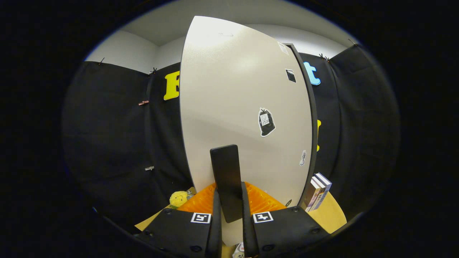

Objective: Open the shoe cabinet door, grab the shoes and put them into the shoe cabinet, then close the shoe cabinet door.

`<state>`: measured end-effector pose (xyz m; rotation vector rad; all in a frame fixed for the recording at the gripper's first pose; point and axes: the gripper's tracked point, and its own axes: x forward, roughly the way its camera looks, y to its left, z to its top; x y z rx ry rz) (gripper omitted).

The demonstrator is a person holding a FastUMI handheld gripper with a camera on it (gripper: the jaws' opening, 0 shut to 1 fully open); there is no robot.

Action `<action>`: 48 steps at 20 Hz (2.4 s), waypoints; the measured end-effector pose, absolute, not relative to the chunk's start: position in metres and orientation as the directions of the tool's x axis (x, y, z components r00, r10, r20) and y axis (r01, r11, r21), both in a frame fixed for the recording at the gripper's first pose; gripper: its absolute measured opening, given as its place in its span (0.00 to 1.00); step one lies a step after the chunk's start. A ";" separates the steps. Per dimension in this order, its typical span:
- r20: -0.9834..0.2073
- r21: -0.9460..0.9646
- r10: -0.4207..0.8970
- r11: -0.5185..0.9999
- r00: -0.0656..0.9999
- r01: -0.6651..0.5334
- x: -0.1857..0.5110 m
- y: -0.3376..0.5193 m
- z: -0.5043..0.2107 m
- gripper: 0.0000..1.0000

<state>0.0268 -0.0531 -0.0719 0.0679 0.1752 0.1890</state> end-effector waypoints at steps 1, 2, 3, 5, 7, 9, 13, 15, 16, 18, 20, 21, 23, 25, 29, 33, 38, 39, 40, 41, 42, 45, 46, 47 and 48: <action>-0.167 0.081 0.193 0.980 0.967 -0.181 0.023 -0.060 -0.071 0.27; -0.166 0.076 0.192 0.980 0.967 -0.181 0.018 -0.068 -0.070 0.27; -0.161 0.072 0.189 0.981 0.969 -0.180 0.013 -0.075 -0.069 0.27; -0.151 0.055 0.176 0.984 0.973 -0.169 0.004 -0.089 -0.066 0.27; -0.147 0.043 0.161 0.987 0.976 -0.156 -0.002 -0.103 -0.065 0.27; -0.145 0.046 0.151 0.988 0.978 -0.145 -0.006 -0.114 -0.064 0.27; -0.148 0.046 0.114 0.993 0.982 -0.108 -0.008 -0.138 -0.065 0.26; -0.159 0.052 0.090 0.995 0.983 -0.082 -0.007 -0.150 -0.070 0.26; -0.154 0.051 0.071 0.997 0.985 -0.064 -0.005 -0.158 -0.068 0.26; -0.145 0.043 0.034 0.999 0.989 -0.028 -0.002 -0.171 -0.067 0.26; -0.141 0.050 0.005 0.999 0.990 0.002 -0.002 -0.183 -0.066 0.24; -0.137 0.055 -0.002 0.998 0.991 0.010 -0.002 -0.186 -0.064 0.21; -0.121 0.040 -0.019 0.999 0.992 0.024 -0.002 -0.194 -0.061 0.21; -0.109 0.034 -0.025 0.999 0.994 0.029 -0.003 -0.197 -0.057 0.21; -0.081 0.037 -0.035 0.999 0.996 0.039 -0.010 -0.205 -0.047 0.21; -0.055 0.039 -0.068 0.997 0.996 0.071 -0.019 -0.217 -0.038 0.21; -0.011 0.032 -0.103 0.994 0.995 0.104 -0.038 -0.227 -0.026 0.21; -0.013 0.028 -0.105 0.994 0.994 0.105 -0.040 -0.228 -0.029 0.21; -0.015 0.031 -0.099 0.995 0.995 0.100 -0.046 -0.227 -0.029 0.21; -0.011 0.034 -0.091 0.995 0.996 0.091 -0.053 -0.223 -0.029 0.21; -0.009 0.032 -0.078 0.996 0.997 0.078 -0.060 -0.217 -0.030 0.21; -0.002 0.013 -0.021 1.000 1.000 0.021 -0.075 -0.187 -0.044 0.21; -0.001 0.012 0.006 1.000 1.000 -0.006 -0.079 -0.172 -0.050 0.21; -0.008 0.009 0.032 0.999 0.999 -0.032 -0.080 -0.158 -0.059 0.21; -0.026 0.007 0.058 0.998 0.998 -0.058 -0.080 -0.144 -0.072 0.21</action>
